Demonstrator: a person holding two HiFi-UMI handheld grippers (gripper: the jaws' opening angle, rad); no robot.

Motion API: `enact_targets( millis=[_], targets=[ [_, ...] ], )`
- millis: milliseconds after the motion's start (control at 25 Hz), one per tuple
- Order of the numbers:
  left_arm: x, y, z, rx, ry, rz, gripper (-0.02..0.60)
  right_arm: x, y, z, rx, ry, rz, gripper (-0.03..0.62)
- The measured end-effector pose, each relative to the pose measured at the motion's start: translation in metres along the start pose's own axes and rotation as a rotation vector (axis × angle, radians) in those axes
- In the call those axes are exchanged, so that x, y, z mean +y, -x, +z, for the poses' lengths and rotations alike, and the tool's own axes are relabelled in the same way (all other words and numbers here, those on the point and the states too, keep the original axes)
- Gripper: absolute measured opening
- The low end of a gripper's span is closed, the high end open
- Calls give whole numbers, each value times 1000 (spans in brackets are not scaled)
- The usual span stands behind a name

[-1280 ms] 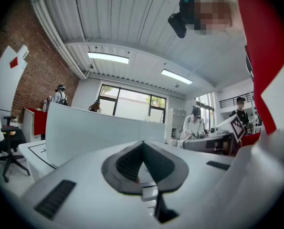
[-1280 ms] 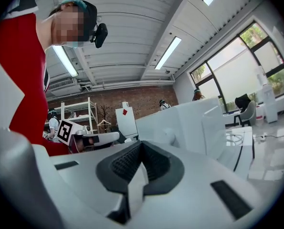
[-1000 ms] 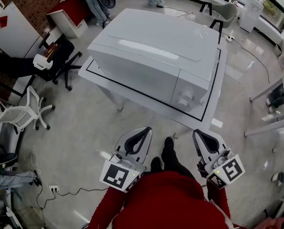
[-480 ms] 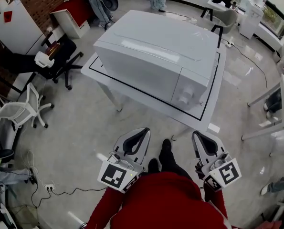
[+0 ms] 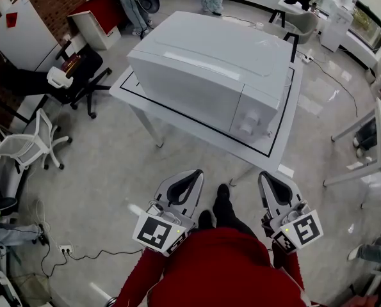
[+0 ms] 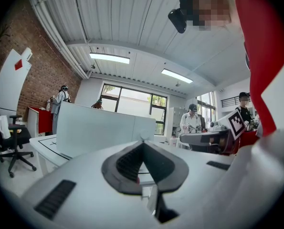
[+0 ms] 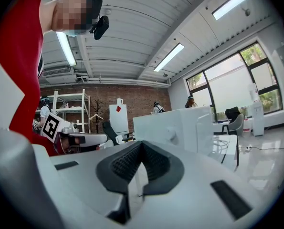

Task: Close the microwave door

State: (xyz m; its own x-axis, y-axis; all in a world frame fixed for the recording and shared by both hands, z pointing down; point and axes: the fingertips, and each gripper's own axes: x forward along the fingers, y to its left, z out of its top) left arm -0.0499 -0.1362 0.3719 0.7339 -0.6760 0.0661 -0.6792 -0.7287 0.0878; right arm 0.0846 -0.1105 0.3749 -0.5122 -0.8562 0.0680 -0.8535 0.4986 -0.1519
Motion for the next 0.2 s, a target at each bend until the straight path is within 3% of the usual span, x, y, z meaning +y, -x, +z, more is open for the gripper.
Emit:
enact_targets(
  millis=[200],
  targets=[
    [-4, 1, -5, 14, 9, 2, 11, 0, 4, -2, 10, 11, 0, 12]
  ],
)
